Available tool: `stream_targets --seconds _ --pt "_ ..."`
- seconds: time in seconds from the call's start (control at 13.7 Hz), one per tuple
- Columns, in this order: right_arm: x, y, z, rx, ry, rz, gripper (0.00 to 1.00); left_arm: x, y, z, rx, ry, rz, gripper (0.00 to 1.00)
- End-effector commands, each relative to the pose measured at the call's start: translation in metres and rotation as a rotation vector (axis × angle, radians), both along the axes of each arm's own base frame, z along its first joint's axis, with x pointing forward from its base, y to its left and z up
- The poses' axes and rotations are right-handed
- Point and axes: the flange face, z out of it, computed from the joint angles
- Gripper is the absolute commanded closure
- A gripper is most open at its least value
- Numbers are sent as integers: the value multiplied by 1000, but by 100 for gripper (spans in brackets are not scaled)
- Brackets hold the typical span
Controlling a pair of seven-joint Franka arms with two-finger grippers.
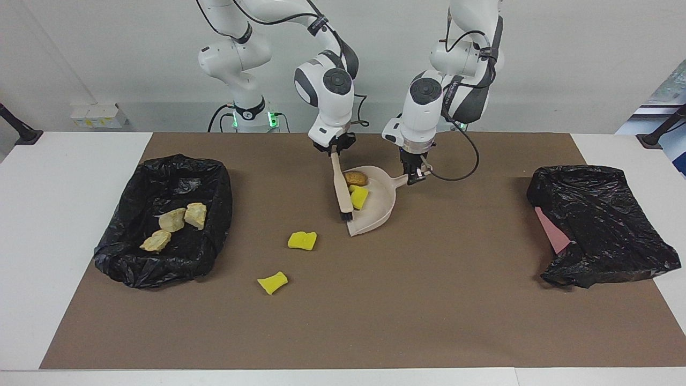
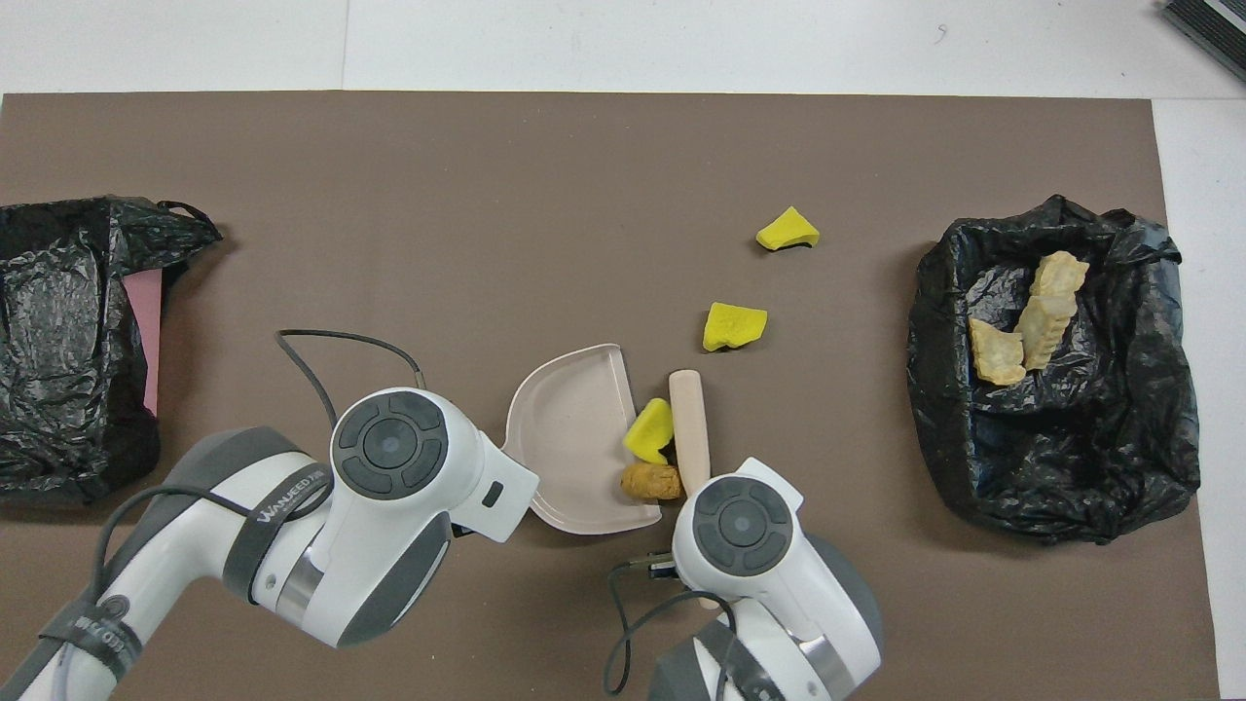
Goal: Sweep and dump trash in bin
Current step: 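Sweep the yellow sponges toward the dustpan with the right gripper's brush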
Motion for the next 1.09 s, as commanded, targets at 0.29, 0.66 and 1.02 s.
stream_targets --seconds 0.29,0.66,1.02 --pt "118 -22 38 -97 -49 10 100 20 16 -6 -86 -11 85 100" --pt "207 -117 28 -233 -112 46 100 36 6 2 -111 -14 108 100" --pt "265 -212 6 -286 -137 139 100 36 -4 9 -93 -17 197 100"
